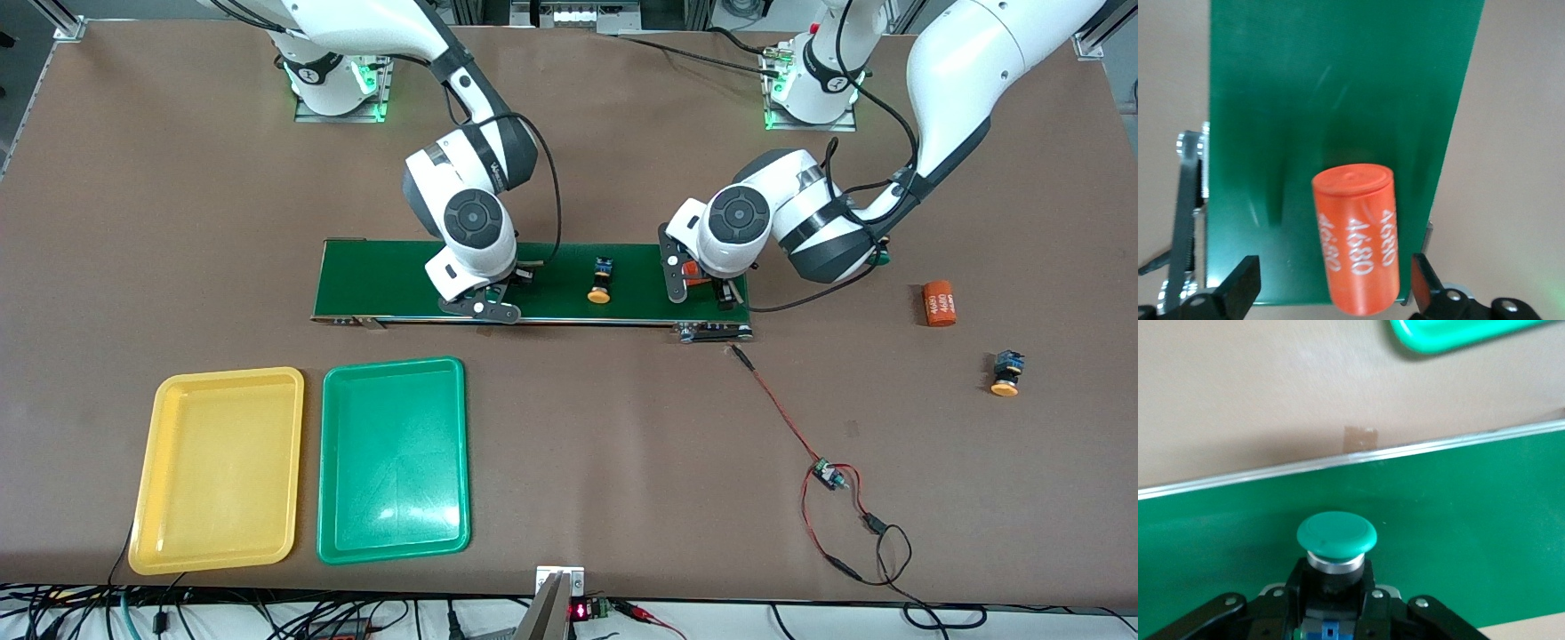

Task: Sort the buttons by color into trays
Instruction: 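Place the cylinder on the belt while the right gripper grasps the green button, then drop the green button into the green tray while the left gripper reaches another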

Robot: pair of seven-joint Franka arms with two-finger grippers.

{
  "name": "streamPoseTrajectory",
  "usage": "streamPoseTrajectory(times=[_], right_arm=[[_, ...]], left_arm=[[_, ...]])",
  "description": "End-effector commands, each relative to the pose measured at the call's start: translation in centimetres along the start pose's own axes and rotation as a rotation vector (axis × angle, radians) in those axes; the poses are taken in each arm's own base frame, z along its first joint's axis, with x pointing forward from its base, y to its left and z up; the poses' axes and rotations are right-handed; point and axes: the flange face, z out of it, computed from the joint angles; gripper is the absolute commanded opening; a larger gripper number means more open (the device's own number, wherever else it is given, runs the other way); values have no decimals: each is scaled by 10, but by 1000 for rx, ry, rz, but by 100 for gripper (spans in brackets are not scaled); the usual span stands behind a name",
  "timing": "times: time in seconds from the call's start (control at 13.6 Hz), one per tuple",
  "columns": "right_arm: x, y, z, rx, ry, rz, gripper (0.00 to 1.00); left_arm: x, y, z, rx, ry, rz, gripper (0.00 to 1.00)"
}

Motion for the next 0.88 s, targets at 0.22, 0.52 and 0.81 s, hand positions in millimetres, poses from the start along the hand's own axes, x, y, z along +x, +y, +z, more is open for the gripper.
streamPoseTrajectory(times=[0.22, 0.52, 0.81], right_arm=[[70, 57, -90, 58, 23, 174, 0], [153, 174, -84, 67, 21, 162, 0], [196, 260, -52, 42, -9, -27, 0]], left_arm=[[-12, 8, -69, 27, -162, -316, 100], [-63, -31, -82, 14, -189, -654, 100], [-134, -88, -104, -5, -123, -858, 100]])
